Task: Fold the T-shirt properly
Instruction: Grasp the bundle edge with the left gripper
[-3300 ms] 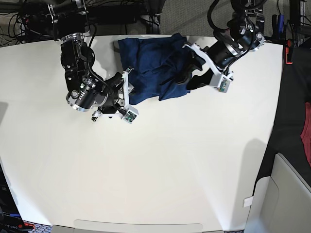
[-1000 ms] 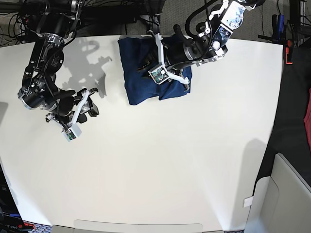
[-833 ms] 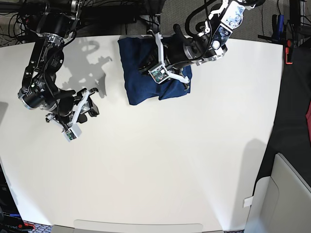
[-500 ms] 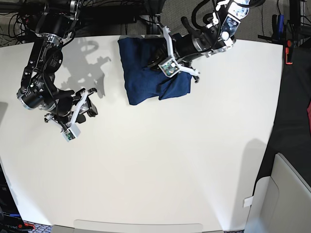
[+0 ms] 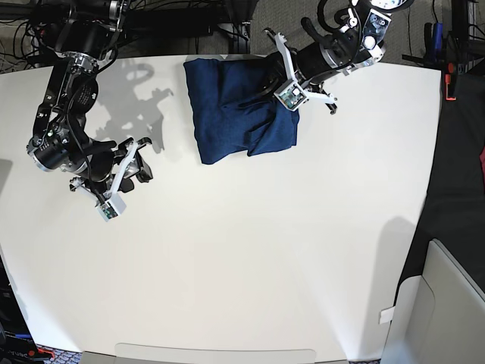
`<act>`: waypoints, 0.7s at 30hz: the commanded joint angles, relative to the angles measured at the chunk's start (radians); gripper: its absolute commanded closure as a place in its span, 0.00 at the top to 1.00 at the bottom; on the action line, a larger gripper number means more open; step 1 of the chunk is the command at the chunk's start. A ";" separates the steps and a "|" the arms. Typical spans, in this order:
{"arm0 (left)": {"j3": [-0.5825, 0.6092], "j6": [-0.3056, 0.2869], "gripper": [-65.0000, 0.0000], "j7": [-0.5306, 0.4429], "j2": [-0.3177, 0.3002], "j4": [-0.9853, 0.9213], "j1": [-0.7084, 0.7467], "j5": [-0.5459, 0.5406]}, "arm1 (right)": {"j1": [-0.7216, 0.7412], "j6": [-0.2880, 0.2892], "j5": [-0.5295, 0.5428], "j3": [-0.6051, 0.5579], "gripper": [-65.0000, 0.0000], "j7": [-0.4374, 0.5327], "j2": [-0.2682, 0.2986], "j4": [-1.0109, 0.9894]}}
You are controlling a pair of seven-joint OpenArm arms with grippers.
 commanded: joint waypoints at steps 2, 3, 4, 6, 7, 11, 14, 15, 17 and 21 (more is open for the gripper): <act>-0.003 -0.004 0.08 -0.093 0.001 0.029 0.002 -0.014 | 0.018 0.002 0.017 0.000 0.41 0.015 0.004 0.014; -0.003 -0.004 0.09 -0.111 0.003 0.030 -0.001 -0.014 | 0.018 0.002 0.017 -0.004 0.41 0.015 0.003 0.014; -0.002 -0.004 0.11 -0.125 0.004 0.033 -0.001 -0.014 | 0.018 0.002 0.017 -0.023 0.41 0.015 0.001 0.014; 0.001 -0.004 0.17 -0.140 0.006 0.033 -0.001 -0.014 | 0.019 0.002 0.012 -0.064 0.41 0.015 -0.001 0.014; 0.003 -0.004 0.21 -0.142 0.008 0.035 -0.001 -0.017 | 0.019 0.002 0.009 -0.087 0.41 0.015 -0.005 0.014; 0.047 -0.004 0.35 -0.142 0.034 0.038 -0.001 -0.014 | 0.024 0.002 -0.025 -0.113 0.41 0.015 -0.007 0.014; 0.097 -0.004 0.37 -0.142 0.034 0.038 -0.033 -0.014 | 0.033 0.002 -0.038 -0.115 0.41 0.015 -0.030 0.012; 0.110 -0.004 0.37 -0.134 0.034 0.036 -0.050 -0.014 | 0.036 0.002 -0.040 -0.115 0.41 0.015 -0.034 0.011; 0.136 -0.004 0.37 -0.131 0.034 0.035 -0.076 -0.014 | 0.036 0.002 -0.041 -0.115 0.41 0.015 -0.040 0.009; 0.159 -0.002 0.37 -0.131 0.035 0.027 -0.111 -0.013 | 0.035 0.002 -0.040 -0.110 0.41 0.015 -0.040 0.003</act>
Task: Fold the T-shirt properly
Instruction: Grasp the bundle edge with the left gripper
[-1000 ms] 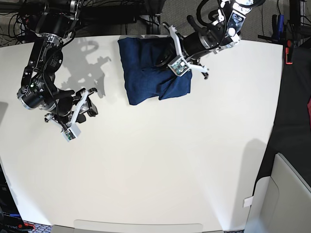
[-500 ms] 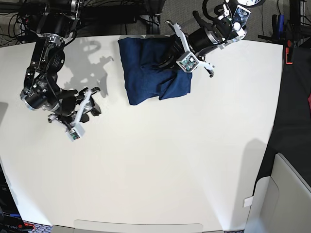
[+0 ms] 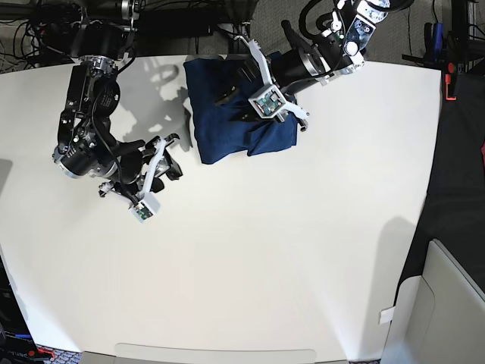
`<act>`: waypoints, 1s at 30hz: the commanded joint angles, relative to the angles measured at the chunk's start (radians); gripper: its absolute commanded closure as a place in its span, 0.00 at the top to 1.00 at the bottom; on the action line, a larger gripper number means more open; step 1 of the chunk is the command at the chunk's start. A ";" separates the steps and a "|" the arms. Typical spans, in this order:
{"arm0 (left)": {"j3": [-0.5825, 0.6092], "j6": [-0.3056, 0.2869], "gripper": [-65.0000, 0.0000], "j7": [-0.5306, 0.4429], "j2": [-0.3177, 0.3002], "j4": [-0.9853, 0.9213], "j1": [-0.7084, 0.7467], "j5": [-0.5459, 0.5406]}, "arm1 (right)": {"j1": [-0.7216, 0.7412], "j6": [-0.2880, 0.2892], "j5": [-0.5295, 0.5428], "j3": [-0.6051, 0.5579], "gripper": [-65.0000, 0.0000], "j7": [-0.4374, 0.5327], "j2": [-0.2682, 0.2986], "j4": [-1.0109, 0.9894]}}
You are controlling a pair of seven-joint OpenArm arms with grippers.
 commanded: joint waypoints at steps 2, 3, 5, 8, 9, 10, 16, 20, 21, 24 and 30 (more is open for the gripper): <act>0.003 -0.004 0.37 -0.027 -0.001 0.000 -0.019 -0.013 | 0.015 0.003 0.012 0.006 0.41 0.015 0.009 0.013; 0.004 -0.004 0.37 -0.027 -0.001 -0.008 -0.023 -0.013 | 0.015 0.003 0.012 0.006 0.41 0.015 0.011 0.013; 0.004 -0.004 0.37 -0.027 -0.001 -0.016 -0.027 -0.013 | 0.015 0.003 0.012 0.008 0.41 0.015 0.012 0.014; 0.006 -0.004 0.37 -0.027 -0.001 -0.025 -0.043 -0.011 | 0.015 0.003 0.012 0.008 0.41 0.015 0.012 0.014; 0.006 -0.004 0.37 -0.029 -0.001 -0.039 -0.050 -0.011 | 0.015 0.003 0.012 0.008 0.41 0.015 0.011 0.014; 0.006 -0.004 0.37 -0.032 -0.001 -0.052 -0.057 -0.011 | 0.015 0.003 0.012 0.008 0.41 0.015 0.011 0.014; 0.015 -0.004 0.37 -0.038 -0.001 -0.092 -0.066 0.084 | 0.020 0.003 0.013 0.008 0.41 0.015 0.012 0.016; 0.058 -0.004 0.37 -0.040 0.001 -0.115 -0.068 0.151 | 0.022 0.003 0.013 0.009 0.41 0.015 0.011 0.016; 0.067 -0.004 0.37 -0.040 0.009 -0.123 -0.068 0.167 | 0.022 0.003 0.013 0.009 0.41 0.015 0.011 0.016; 0.073 -0.004 0.37 -0.040 0.021 -0.143 -0.066 0.211 | 0.022 0.003 0.013 0.009 0.41 0.015 0.012 0.016; 0.102 -0.004 0.26 -0.040 0.019 -0.143 -0.066 0.275 | 0.022 0.003 0.013 0.009 0.41 0.015 0.014 0.016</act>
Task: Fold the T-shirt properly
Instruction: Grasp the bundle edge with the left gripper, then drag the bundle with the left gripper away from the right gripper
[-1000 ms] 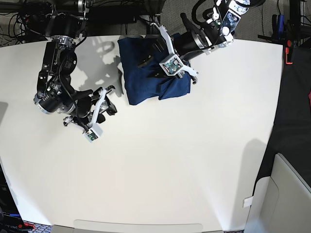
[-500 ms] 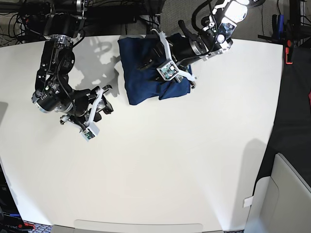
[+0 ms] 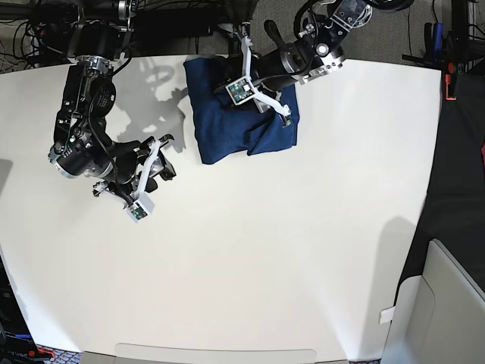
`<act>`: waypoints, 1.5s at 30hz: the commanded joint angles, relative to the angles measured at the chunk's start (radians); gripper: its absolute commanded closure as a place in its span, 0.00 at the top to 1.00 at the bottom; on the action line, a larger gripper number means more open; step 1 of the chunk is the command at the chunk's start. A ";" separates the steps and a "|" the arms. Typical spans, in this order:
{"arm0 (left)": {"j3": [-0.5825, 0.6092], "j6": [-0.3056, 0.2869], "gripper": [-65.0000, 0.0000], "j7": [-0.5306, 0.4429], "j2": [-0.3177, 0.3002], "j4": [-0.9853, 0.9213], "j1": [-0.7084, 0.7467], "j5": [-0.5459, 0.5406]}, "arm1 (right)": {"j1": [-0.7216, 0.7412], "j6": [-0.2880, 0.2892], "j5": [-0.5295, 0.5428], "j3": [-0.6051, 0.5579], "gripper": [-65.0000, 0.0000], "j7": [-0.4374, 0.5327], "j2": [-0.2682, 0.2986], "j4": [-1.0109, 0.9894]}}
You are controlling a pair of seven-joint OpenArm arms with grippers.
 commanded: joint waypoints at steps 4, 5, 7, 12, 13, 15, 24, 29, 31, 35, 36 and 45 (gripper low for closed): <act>-0.009 0.000 0.05 -0.022 0.001 0.043 0.000 -0.002 | 0.021 0.002 0.015 0.003 0.41 0.015 0.004 0.016; -0.009 0.000 0.03 -0.019 0.001 0.058 0.001 -0.002 | 0.021 0.002 0.015 0.003 0.41 0.015 0.004 0.016; -0.012 0.000 0.03 -0.018 -0.003 0.086 0.017 -0.002 | 0.021 0.002 0.015 0.003 0.41 0.015 0.006 0.014; -0.109 0.000 0.03 -0.021 0.001 0.123 0.087 0.004 | 0.022 0.002 0.015 0.003 0.41 0.015 0.006 0.014; -0.124 0.000 0.03 -0.021 0.001 0.127 0.098 0.004 | 0.022 0.002 0.015 0.003 0.41 0.015 0.006 0.014; -0.162 0.000 0.03 -0.021 -0.001 0.135 0.133 0.004 | 0.022 0.002 0.015 0.003 0.41 0.015 0.006 0.014; -0.271 0.000 0.03 -0.021 -0.003 0.163 0.258 0.004 | 0.036 0.002 0.013 -0.001 0.41 0.015 0.001 0.013; -0.285 0.000 0.03 -0.021 -0.004 0.163 0.302 0.004 | 0.036 0.002 0.012 -0.003 0.41 0.015 0.001 0.013; -0.285 0.000 0.03 -0.021 -0.004 0.163 0.313 0.004 | 0.036 0.002 0.012 -0.003 0.41 0.015 0.000 0.013; -0.285 0.000 0.03 -0.021 0.001 0.163 0.330 0.004 | 0.036 0.002 0.012 -0.003 0.41 0.015 0.000 0.013; -0.285 0.000 0.03 -0.019 0.002 0.163 0.330 0.004 | 0.036 0.002 0.012 -0.003 0.41 0.015 0.000 0.013; -0.385 0.000 0.22 -0.022 0.030 0.187 0.328 0.003 | 0.035 0.002 0.012 -0.003 0.41 0.015 0.000 0.011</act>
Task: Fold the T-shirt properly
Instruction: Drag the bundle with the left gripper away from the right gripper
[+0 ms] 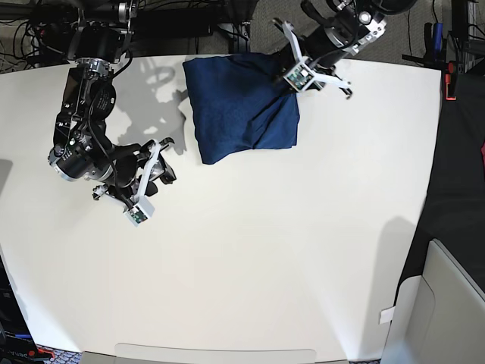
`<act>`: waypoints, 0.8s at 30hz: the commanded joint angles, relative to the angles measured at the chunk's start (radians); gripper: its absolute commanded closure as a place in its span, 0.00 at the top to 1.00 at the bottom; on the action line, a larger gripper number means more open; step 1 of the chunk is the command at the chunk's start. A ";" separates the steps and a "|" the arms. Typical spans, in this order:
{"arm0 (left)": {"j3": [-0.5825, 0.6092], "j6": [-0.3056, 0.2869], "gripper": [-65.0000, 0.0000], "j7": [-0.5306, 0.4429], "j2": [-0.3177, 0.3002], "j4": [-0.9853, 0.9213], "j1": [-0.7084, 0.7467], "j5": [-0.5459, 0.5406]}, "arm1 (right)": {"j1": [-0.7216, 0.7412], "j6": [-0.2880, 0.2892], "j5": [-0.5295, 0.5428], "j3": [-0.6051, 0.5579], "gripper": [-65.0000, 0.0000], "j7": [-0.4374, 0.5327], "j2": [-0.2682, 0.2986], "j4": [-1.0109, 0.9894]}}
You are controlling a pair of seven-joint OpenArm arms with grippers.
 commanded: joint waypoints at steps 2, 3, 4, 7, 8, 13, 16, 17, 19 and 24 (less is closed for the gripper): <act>-0.031 0.002 0.22 -0.019 0.012 0.020 0.001 -0.007 | 0.019 0.002 0.012 0.000 0.41 0.015 0.002 0.011; -0.043 0.002 0.22 -0.019 0.012 0.020 0.001 -0.007 | 0.019 0.002 0.012 0.000 0.41 0.015 0.002 0.011; -0.051 0.002 0.22 -0.019 0.012 0.022 0.001 -0.007 | 0.019 0.002 0.012 0.000 0.41 0.015 0.002 0.011; -0.052 0.002 0.22 -0.019 0.012 0.022 0.004 -0.007 | 0.019 0.002 0.012 0.000 0.41 0.015 0.000 0.011; -0.049 0.002 0.22 -0.018 0.012 0.022 0.006 -0.007 | 0.021 0.002 0.012 0.000 0.41 0.015 0.000 0.011; -0.029 0.002 0.22 -0.018 0.012 0.022 0.037 -0.008 | 0.021 0.002 0.012 0.000 0.41 0.015 0.000 0.011; 0.000 0.002 0.24 -0.013 0.012 0.022 0.038 -0.007 | 0.021 0.002 0.012 0.000 0.41 0.015 0.000 0.007; 0.012 0.002 0.25 -0.013 0.012 0.022 0.038 -0.007 | 0.022 0.002 0.012 0.000 0.41 0.015 0.000 -0.003; 0.026 0.002 0.28 -0.013 0.012 0.022 0.038 -0.007 | 0.025 0.002 0.012 0.000 0.41 0.015 0.000 -0.010; 0.017 0.002 0.28 -0.021 0.012 0.022 0.034 -0.007 | 0.030 0.002 0.012 0.000 0.41 0.015 0.000 -0.010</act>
